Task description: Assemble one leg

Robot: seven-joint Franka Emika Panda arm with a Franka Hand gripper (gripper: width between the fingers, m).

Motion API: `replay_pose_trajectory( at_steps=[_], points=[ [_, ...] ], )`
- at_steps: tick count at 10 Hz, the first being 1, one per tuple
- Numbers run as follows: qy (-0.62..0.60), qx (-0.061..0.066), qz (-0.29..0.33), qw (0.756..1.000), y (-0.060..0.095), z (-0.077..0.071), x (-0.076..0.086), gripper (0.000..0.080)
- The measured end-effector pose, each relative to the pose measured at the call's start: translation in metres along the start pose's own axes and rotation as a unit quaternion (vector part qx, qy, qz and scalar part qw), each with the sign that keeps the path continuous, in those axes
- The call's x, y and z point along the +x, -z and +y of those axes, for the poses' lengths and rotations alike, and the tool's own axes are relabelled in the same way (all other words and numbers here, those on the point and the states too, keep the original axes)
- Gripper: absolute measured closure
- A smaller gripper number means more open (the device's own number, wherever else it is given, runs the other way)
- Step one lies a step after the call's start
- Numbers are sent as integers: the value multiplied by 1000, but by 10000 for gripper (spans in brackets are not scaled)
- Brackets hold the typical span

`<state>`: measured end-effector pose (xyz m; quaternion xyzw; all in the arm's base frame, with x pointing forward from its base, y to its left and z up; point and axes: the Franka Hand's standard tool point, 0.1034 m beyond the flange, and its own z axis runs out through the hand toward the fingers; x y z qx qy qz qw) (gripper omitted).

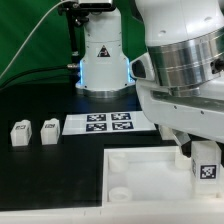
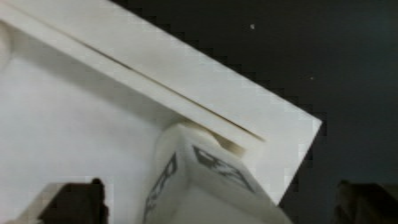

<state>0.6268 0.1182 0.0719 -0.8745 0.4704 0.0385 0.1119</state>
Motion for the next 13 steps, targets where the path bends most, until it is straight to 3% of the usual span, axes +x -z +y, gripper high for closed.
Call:
replay_pose_trajectory(
  at_steps=[1,3,5,6,8,9,10,11,13],
  points=[
    [74,-5,4,997,0,0,0,151],
    [244,-32,21,969,2,0,2,150],
    [337,-39,25,940,3,-1,3,150],
    [332,-39,25,942,2,-1,3,150],
    [328,-39,24,944,2,-1,3,403],
    [274,-38,25,961,2,0,3,403],
    [216,-37,28,975,1,1,4,499],
    [167,-35,29,985,1,1,4,499],
    [5,-16,21,1000,1,3,7,499]
  ],
)
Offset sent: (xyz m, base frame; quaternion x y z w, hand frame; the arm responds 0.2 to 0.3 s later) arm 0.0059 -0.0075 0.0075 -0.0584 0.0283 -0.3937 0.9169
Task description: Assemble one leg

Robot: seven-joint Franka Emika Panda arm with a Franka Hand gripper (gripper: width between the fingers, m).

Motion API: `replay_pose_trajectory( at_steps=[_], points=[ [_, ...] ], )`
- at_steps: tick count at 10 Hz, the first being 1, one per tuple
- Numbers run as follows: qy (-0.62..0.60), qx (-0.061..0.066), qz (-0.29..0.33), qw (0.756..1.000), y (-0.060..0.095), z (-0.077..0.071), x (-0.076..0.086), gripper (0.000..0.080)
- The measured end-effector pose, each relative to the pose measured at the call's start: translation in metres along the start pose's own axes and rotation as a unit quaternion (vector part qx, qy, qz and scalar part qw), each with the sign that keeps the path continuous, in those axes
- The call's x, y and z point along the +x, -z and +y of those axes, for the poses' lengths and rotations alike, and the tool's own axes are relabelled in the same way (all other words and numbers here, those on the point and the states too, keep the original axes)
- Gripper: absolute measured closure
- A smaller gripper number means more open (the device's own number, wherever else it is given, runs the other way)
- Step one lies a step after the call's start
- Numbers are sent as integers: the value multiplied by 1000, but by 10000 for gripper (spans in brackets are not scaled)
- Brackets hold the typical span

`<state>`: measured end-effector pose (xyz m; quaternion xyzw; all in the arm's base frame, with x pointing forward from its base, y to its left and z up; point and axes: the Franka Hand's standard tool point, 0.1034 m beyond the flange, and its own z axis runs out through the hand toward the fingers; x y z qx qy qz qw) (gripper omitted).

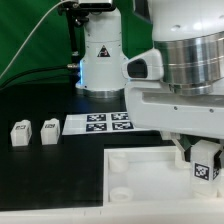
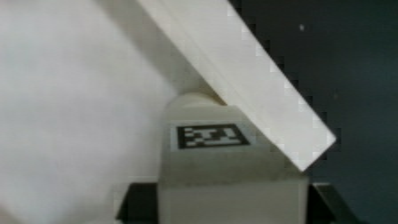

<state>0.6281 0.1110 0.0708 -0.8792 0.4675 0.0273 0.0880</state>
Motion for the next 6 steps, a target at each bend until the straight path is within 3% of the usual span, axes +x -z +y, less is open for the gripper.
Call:
replay_pose_trajectory(
  at_steps=[3,6],
  points=[
    [-229,23,-22,973,-1,1,0,499],
    [-208,24,-24,977,-2,1,0,492]
  ],
)
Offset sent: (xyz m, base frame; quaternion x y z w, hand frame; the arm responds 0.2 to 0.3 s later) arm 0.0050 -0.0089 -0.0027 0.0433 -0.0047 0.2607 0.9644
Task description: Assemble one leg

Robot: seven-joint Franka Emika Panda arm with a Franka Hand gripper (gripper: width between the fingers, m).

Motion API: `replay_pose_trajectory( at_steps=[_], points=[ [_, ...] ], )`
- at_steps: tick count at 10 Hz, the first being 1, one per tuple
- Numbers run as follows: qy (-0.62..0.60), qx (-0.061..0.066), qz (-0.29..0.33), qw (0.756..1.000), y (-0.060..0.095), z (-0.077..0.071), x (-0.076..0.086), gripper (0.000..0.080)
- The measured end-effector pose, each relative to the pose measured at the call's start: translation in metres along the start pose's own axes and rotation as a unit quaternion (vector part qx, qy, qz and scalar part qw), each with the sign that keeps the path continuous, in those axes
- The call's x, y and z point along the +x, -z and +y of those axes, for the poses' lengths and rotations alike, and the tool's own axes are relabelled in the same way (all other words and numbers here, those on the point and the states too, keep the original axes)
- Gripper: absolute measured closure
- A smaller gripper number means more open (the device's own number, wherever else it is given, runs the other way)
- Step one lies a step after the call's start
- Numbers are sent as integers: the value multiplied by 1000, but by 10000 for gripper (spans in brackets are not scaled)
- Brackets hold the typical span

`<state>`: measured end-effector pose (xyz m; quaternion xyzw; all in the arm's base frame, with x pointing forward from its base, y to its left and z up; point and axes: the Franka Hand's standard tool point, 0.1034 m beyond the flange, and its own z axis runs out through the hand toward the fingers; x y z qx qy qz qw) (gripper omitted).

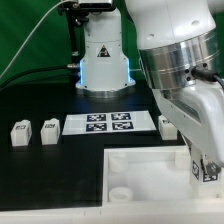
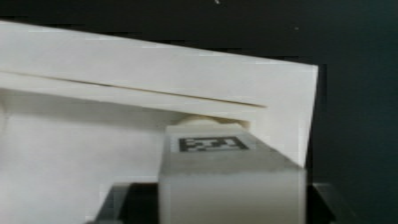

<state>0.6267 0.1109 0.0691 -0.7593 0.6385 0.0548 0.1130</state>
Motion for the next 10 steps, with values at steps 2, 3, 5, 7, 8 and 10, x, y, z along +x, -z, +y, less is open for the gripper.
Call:
replay_pose_trajectory(
  at_steps=[2,3,5,7,8,10],
  points=[
    [77,1,1,997,1,-1,2,317],
    [178,-1,7,984,2,-2,3,317],
    [302,-9,17,953,1,-1,1,159],
    [398,-16,19,917,0,-1,2,152],
    [498,-32,31,866,-1,0,0,152],
    [604,-38,36,795,0,-1,3,150]
  ],
)
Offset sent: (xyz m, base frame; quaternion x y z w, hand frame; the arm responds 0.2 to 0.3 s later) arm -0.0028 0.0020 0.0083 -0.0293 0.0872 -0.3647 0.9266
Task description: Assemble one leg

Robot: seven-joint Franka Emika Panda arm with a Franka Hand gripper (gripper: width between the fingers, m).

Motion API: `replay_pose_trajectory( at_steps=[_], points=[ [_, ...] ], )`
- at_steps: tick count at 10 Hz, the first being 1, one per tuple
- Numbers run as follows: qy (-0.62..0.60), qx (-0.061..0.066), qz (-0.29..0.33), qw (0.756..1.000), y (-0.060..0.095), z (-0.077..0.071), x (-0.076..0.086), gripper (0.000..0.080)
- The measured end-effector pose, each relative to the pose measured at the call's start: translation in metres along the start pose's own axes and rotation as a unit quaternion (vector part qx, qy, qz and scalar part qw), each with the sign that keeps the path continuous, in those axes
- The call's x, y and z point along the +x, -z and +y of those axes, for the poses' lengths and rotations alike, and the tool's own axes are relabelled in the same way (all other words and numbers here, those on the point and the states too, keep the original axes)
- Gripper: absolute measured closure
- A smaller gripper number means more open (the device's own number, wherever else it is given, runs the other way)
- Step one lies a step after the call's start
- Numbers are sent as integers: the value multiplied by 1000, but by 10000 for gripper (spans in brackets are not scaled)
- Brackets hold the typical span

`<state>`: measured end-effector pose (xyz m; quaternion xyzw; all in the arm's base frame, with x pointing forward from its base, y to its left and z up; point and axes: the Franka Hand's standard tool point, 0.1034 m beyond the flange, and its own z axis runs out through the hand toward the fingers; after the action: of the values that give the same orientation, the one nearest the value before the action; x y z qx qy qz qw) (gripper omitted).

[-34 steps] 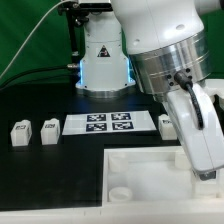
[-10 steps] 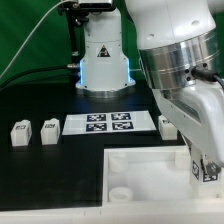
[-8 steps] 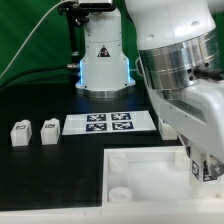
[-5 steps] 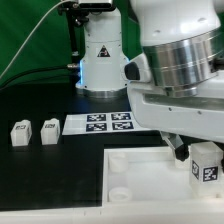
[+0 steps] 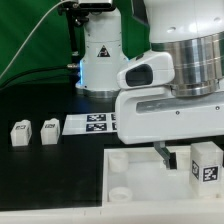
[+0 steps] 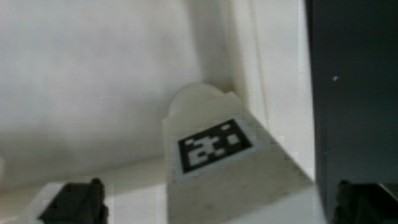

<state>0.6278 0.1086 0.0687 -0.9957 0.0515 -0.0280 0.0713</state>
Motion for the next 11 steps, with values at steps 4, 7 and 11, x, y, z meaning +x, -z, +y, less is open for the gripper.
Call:
replay_pose_trajectory(
  at_steps=[4,7,11],
  points=[
    [-83,3,-2,997,-1,-1,-1,470],
    [-240,7,-4,971,-3,-2,-2,506],
    [-579,22,-11,815,-4,-3,-2,506]
  ],
)
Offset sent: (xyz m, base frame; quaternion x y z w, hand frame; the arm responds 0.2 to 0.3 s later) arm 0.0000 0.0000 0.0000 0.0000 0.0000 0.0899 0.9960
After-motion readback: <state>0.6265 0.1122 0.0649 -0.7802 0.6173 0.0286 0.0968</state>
